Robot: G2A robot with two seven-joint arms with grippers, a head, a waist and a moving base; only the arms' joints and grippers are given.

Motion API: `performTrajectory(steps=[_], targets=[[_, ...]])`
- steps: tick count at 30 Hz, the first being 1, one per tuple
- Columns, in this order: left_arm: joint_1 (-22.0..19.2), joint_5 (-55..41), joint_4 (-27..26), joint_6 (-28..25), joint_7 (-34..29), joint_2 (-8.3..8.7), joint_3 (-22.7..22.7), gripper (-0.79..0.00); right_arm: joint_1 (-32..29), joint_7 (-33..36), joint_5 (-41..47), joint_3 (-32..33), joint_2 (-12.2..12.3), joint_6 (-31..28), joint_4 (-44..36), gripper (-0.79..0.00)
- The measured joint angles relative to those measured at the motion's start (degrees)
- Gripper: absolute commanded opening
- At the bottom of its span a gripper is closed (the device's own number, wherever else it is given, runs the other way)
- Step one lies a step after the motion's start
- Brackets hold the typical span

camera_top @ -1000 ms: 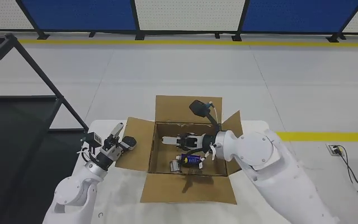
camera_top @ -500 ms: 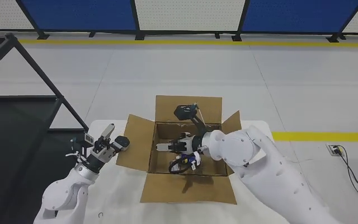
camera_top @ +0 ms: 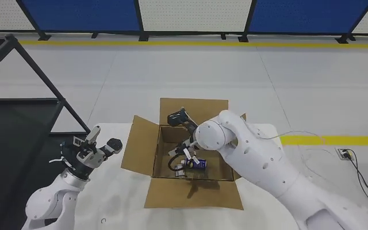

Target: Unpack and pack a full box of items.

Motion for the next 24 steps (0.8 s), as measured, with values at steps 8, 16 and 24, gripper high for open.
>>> performTrajectory(steps=[8, 16, 24], targets=[[0.0, 0.0, 0.0, 0.0, 0.0, 0.00, 0.0, 0.000, 0.0, 0.0, 0.0, 0.0, 0.0, 0.0, -0.1, 0.000], [0.0, 0.0, 0.0, 0.0, 0.0, 0.00, 0.0, 0.000, 0.0, 0.0, 0.0, 0.0, 0.0, 0.0, -0.1, 0.000], [0.0, 0.0, 0.0, 0.0, 0.0, 0.00, 0.0, 0.000, -1.5, -2.6, -0.4, -1.0, -1.1, -11.6, 8.6, 0.000]])
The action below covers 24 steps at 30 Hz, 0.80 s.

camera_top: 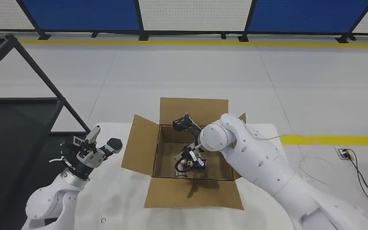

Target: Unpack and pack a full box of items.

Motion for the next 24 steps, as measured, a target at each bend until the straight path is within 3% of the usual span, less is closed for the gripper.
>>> performTrajectory(steps=[12, 19, 24], targets=[[2.4, 0.1, -2.8, -0.6, 4.4, 0.00, 1.5, 0.000, 1.4, -5.8, -7.2, -5.8, -5.7, -14.9, 16.2, 0.000], [3.1, -0.1, -3.3, -1.1, 6.5, 0.03, 2.3, 0.000, 1.9, -7.7, -12.0, -8.8, -9.6, -17.8, 23.0, 0.000], [3.2, -0.1, -3.3, -1.1, 6.8, 0.03, 2.4, 0.000, 2.3, -7.8, -14.0, -9.5, -11.0, -14.8, 25.4, 0.000]])
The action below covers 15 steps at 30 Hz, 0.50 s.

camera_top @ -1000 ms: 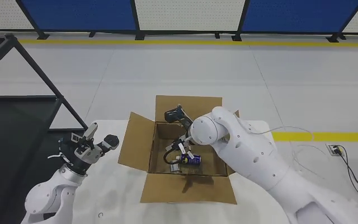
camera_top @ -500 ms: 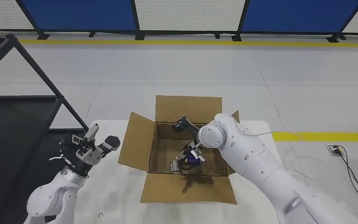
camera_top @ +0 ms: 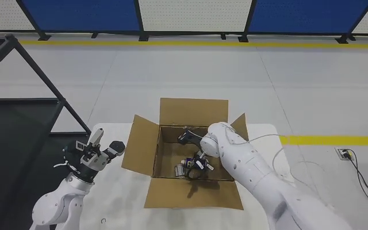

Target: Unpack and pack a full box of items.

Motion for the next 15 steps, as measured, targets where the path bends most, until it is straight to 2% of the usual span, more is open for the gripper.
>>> performTrajectory(steps=[7, 15], targets=[[0.0, 0.0, 0.0, 0.0, 0.0, 0.00, 0.0, 0.000, -0.2, -0.2, 0.1, 0.1, 0.1, -0.6, -0.1, 0.000], [0.0, 0.0, 0.0, 0.0, 0.0, 0.00, 0.0, 0.000, -2.2, -3.9, -3.2, 0.1, 0.5, -4.7, -0.8, 0.000]])
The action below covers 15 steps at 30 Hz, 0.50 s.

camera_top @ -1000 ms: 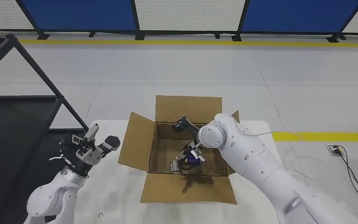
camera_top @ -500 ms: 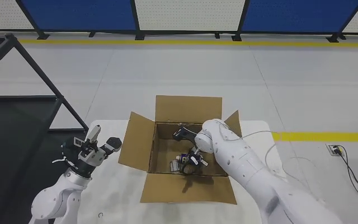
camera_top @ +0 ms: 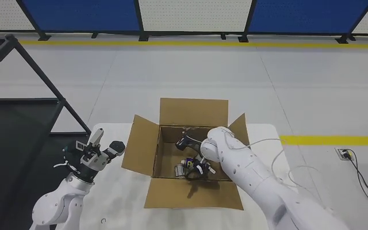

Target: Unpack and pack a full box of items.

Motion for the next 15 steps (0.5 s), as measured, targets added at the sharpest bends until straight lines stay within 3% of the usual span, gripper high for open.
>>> performTrajectory(steps=[3, 5, 7, 11, 15], targets=[[0.0, 0.0, 0.0, 0.0, 0.0, 0.00, 0.0, 0.000, -0.2, -0.8, -1.1, 0.1, 0.0, -0.7, 0.2, 0.000], [0.0, 0.0, 0.0, 0.0, 0.0, 0.00, 0.0, 0.000, -0.3, -1.1, -1.7, 0.2, -0.1, -1.1, 0.5, -0.163], [0.0, 0.0, 0.0, 0.0, 0.0, 0.00, 0.0, 0.000, -0.5, -1.3, -2.2, 0.3, -0.2, -1.5, 0.7, -0.212], [0.0, 0.0, 0.0, 0.0, 0.0, 0.00, 0.0, 0.000, -0.7, -1.5, -3.1, 0.5, -0.5, -2.2, 1.2, -0.388], [0.0, 0.0, 0.0, 0.0, 0.0, 0.00, 0.0, 0.000, -0.9, -1.9, -3.7, 0.8, -0.8, -2.8, 2.0, -0.419]])
